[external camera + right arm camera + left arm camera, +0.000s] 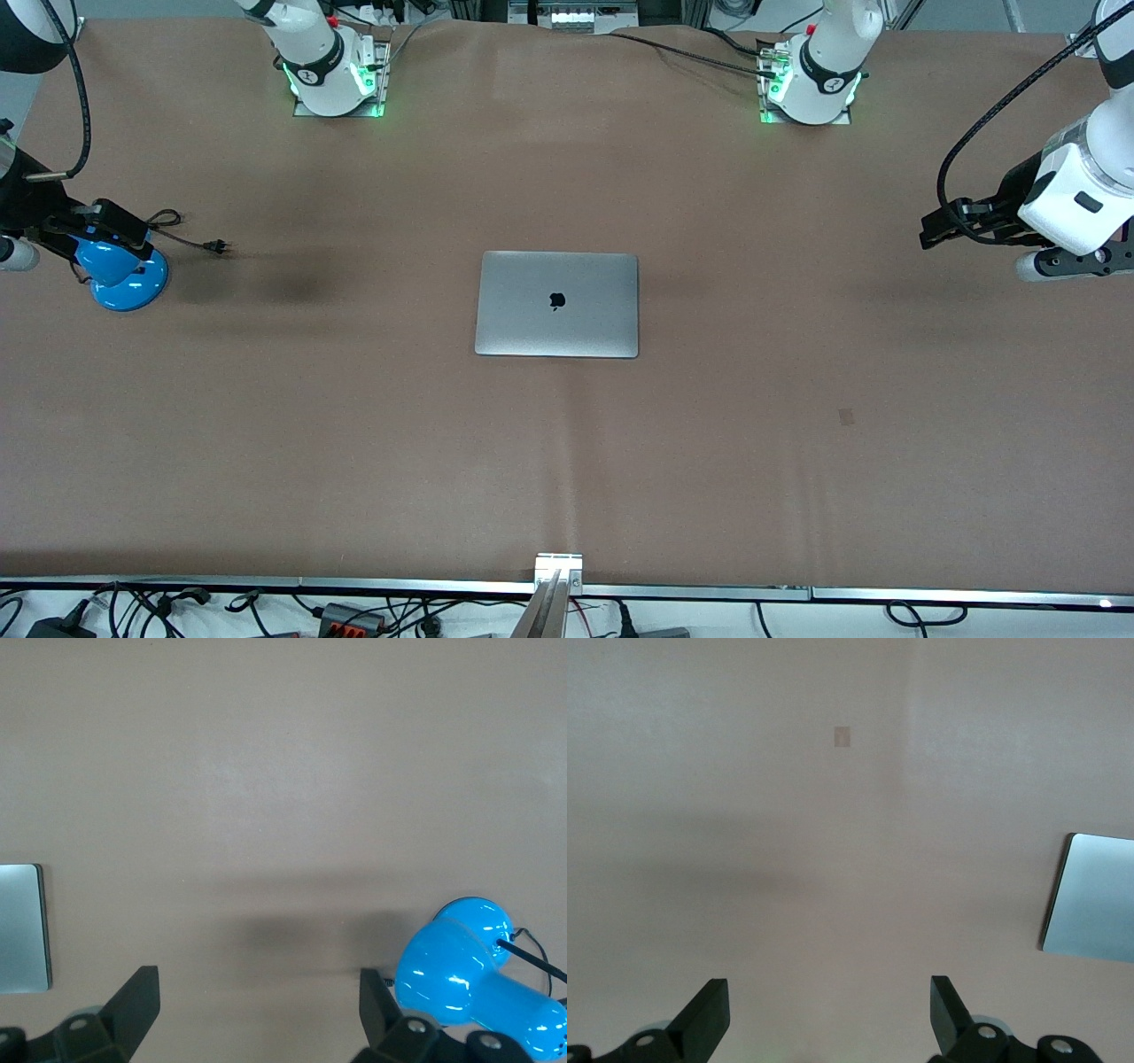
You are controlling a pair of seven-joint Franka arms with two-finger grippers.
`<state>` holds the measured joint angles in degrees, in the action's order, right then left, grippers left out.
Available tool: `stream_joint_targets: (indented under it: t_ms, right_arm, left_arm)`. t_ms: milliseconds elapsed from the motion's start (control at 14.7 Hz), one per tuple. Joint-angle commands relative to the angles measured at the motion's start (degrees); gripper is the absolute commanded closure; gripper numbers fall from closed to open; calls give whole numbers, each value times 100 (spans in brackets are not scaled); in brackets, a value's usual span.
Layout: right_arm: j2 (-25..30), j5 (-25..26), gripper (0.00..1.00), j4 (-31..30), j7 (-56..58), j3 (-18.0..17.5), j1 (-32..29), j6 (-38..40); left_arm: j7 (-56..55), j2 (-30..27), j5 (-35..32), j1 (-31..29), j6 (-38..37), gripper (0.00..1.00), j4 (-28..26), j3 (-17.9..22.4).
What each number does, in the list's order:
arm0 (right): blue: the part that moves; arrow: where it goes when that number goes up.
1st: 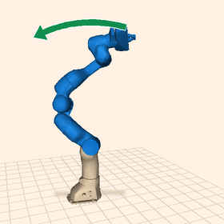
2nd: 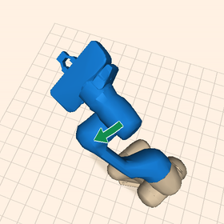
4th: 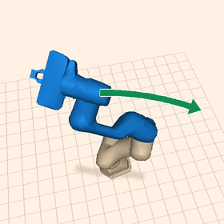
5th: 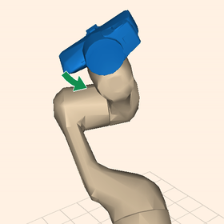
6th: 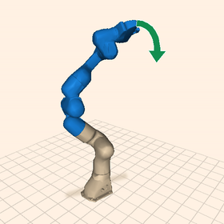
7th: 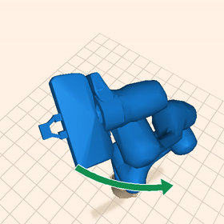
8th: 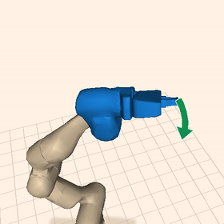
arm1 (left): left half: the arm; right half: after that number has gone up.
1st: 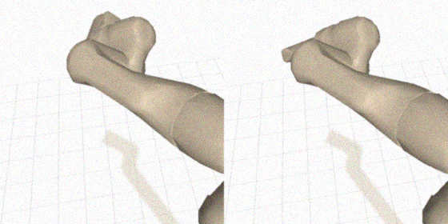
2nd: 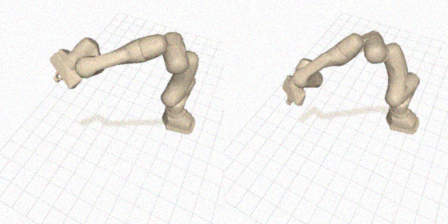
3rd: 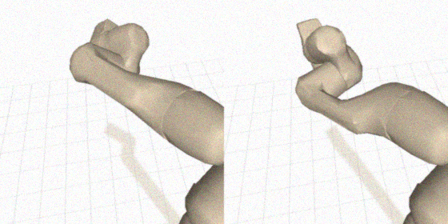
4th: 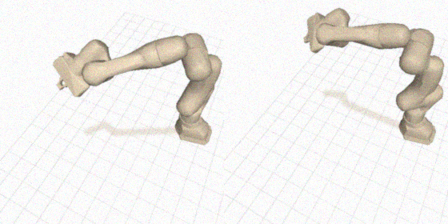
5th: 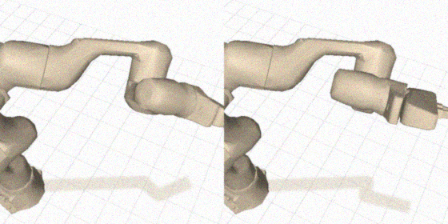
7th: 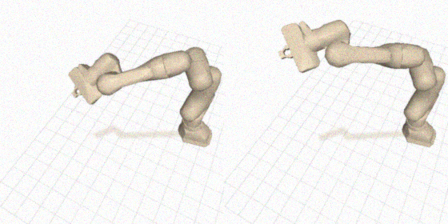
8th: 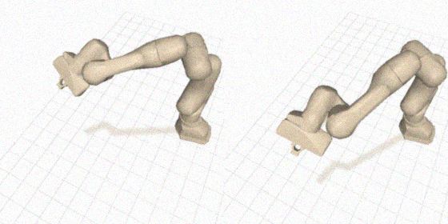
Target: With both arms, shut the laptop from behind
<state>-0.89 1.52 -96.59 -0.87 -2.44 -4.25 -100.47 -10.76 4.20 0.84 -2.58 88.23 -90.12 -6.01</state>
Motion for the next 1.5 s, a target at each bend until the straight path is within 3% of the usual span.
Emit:
stream_joint_targets:
  t_ms: [0, 409, 1432]
  right_arm:
    - [36, 23, 0, 61, 78, -28, -6, 142]
    - [45, 23, 0, 61, 78, 129, 214, 159]
    - [133, 6, 0, 18, 61, 138, 267, 598]
  left_arm:
    - [127, -139, 13, -6, 36, 0, -120, -23]
    - [127, -139, 13, -14, 89, 0, -120, -23]
    - [127, -139, 13, -14, -69, 0, -102, -75]
